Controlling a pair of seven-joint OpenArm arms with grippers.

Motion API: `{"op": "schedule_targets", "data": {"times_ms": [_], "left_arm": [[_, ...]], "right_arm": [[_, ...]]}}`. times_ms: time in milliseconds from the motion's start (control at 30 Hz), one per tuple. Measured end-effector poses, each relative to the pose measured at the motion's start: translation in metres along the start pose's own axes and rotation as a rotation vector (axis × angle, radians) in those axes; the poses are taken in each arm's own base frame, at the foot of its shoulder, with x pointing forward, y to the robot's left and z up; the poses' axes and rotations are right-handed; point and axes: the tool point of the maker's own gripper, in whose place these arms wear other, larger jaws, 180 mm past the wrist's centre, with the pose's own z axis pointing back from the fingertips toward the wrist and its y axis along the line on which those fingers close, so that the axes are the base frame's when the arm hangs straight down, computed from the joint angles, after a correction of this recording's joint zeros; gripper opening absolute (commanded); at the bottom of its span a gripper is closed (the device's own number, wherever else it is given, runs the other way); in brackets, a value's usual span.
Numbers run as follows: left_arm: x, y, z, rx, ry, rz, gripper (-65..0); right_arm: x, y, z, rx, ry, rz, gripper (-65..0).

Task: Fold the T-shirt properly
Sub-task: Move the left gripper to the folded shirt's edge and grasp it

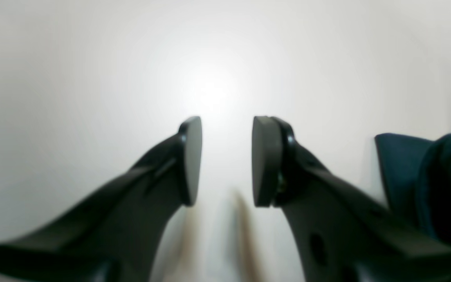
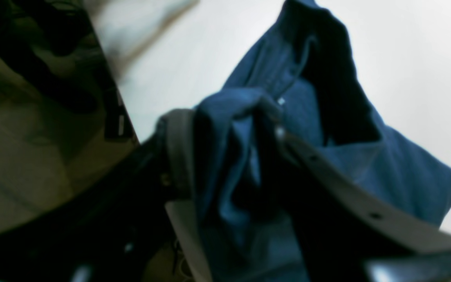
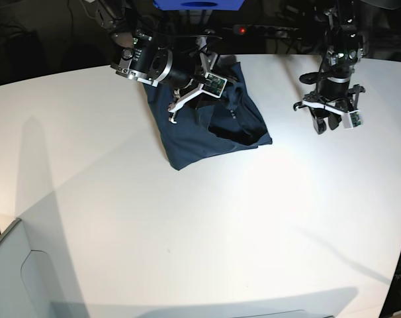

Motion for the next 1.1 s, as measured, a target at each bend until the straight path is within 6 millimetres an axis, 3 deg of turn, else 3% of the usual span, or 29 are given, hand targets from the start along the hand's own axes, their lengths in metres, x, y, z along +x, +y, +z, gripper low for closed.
{"op": "schedule_targets", "data": {"times_ms": [300, 433, 533, 700, 867, 1100], "left_arm": [[-0.004, 0.0, 0.002, 0.002, 0.009, 0.003, -44.2], [-0.004, 0.001, 0.001, 0.002, 0.008, 0.001, -44.2], [-0.003, -0.001, 0.002, -0.001, 0.01, 0.003, -41.9], [0.003, -0.026, 0.011, -0.06, -0.025, 0.116, -37.1], [-0.002, -0.035, 0.015, -0.105, -0.003, 0.212, -37.0], [0.002, -0.063, 0.02, -0.19, -0.006, 0.257, -36.9]], "right_arm": [[0.007, -0.003, 0.005, -0.017, -0.015, 0.013, -41.4], [0.014, 0.021, 0.005, 0.048, -0.036, 0.039, -41.3], [0.012, 0.019, 0.006, 0.043, -0.028, 0.041, -38.6], [0.016, 0.012, 0.005, 0.03, -0.036, 0.058, -33.9], [0.007, 0.002, 0.009, -0.002, -0.009, 0.053, -34.0], [0.008, 0.004, 0.008, 0.005, -0.015, 0.05, -34.5]]}}
